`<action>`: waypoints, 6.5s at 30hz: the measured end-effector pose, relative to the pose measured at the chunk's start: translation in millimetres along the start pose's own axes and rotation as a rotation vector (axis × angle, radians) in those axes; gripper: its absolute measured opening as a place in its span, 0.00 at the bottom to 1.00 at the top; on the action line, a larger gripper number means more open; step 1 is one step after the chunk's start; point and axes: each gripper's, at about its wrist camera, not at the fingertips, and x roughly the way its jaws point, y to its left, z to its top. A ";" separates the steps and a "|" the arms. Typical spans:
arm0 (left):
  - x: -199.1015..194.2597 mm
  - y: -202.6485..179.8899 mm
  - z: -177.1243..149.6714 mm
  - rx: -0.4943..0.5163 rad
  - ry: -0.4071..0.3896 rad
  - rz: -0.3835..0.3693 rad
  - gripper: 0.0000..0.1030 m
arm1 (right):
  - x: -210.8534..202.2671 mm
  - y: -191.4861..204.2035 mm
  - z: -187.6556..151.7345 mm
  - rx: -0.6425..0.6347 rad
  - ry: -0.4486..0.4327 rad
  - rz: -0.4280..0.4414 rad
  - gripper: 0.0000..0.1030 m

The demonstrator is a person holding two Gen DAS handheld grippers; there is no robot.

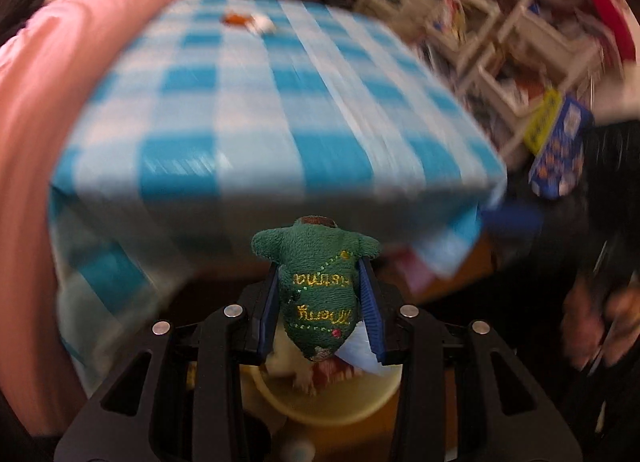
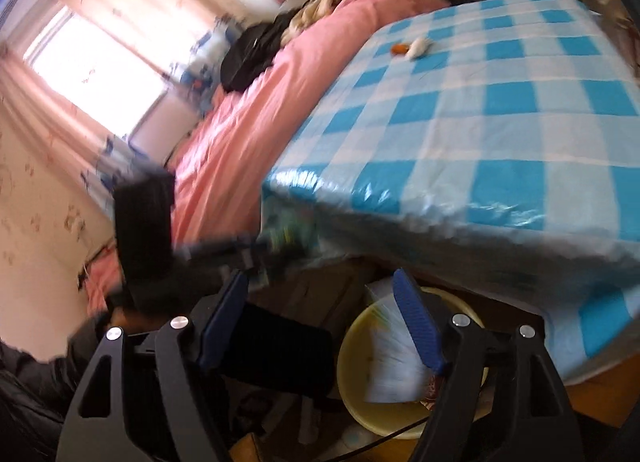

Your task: Collect trash

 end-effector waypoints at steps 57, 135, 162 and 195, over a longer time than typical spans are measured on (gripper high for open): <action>-31.5 48.6 118.4 -0.116 -0.382 0.287 0.78 | 37.4 12.9 78.5 -0.222 -0.144 -0.316 0.76; 1.3 28.6 175.7 0.006 -0.313 0.144 0.16 | 25.7 -3.0 125.3 -0.212 -0.130 -0.214 0.11; 12.4 -22.9 5.0 0.069 -0.037 0.172 0.17 | 14.4 16.0 0.7 -0.216 0.082 -0.268 0.64; -47.8 -31.1 -3.0 0.053 -0.354 0.398 0.93 | -4.8 28.3 -5.2 -0.288 -0.318 -0.750 0.92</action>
